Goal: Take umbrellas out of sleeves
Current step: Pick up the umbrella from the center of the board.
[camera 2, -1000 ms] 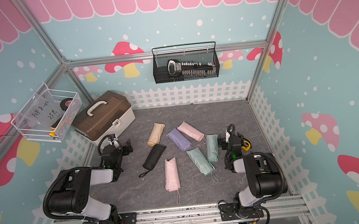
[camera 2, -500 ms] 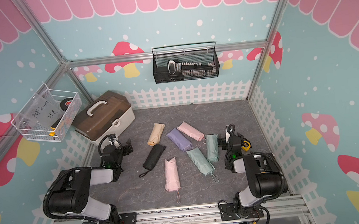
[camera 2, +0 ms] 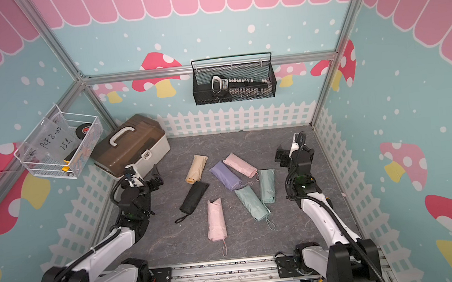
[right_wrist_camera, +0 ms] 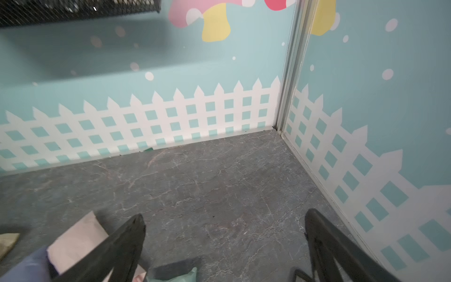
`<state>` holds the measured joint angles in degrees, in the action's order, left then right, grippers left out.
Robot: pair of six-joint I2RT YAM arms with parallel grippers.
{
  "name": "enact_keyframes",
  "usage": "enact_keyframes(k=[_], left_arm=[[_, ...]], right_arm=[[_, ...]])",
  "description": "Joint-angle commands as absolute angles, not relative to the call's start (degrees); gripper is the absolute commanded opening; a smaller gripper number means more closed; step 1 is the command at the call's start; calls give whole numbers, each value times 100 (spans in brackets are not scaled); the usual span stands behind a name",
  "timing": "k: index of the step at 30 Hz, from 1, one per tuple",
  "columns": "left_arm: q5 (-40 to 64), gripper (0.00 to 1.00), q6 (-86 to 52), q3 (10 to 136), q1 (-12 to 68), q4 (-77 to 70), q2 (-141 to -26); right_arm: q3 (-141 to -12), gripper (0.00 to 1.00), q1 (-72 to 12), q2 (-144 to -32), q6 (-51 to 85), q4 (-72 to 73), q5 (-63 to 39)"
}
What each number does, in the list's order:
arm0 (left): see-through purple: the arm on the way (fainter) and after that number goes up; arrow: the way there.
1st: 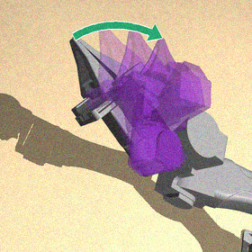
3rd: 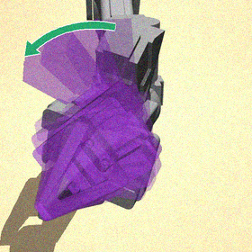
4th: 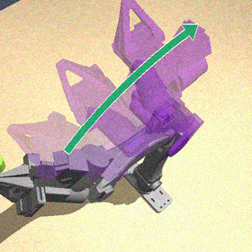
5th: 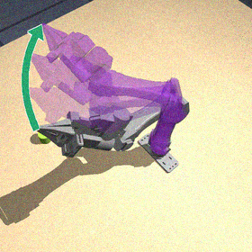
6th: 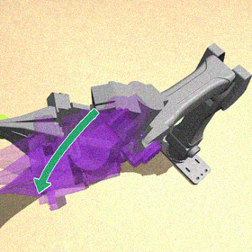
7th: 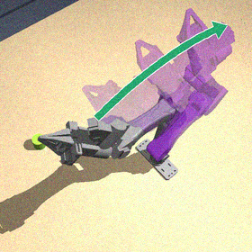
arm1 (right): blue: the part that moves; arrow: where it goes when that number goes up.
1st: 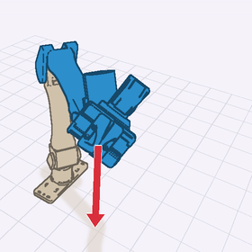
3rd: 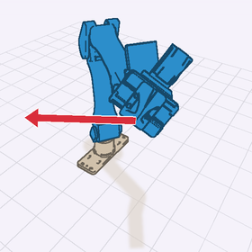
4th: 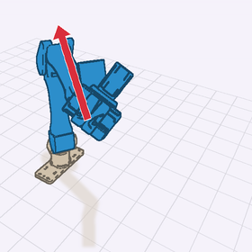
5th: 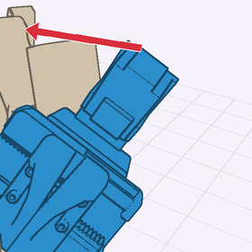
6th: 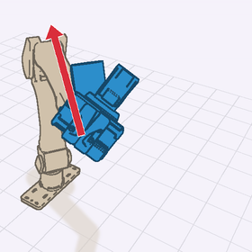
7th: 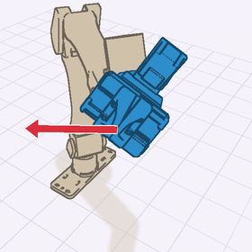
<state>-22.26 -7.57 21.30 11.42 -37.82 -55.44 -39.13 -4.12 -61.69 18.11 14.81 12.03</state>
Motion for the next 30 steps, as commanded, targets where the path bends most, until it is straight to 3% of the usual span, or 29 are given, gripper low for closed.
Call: enact_keyframes(k=[1,3,5,11,19,23,30], left_arm=[[-1963,100,-2396,2019,1204,-3366,-4805],[-1318,100,-3160,1969,1252,-3537,-4692],[-587,100,-3518,2096,1425,-3555,-4880],[488,99,-2675,3313,2745,-1442,-5694],[745,99,-2343,3797,3414,-431,-6723],[631,99,-2264,4123,3595,448,-7305],[126,99,-2439,4070,3885,570,-7378]], right_arm=[[-3484,100,-422,-5896,2867,483,464],[-3147,100,-417,-5667,3846,152,750],[-2841,100,-352,-5372,3812,23,291],[-2133,99,-378,-4396,3903,-221,-754],[-1761,99,-378,-3522,3401,-1178,-43],[-1513,93,-378,-3213,3463,-1209,100],[-1389,100,-384,-3015,3494,-1124,55]])
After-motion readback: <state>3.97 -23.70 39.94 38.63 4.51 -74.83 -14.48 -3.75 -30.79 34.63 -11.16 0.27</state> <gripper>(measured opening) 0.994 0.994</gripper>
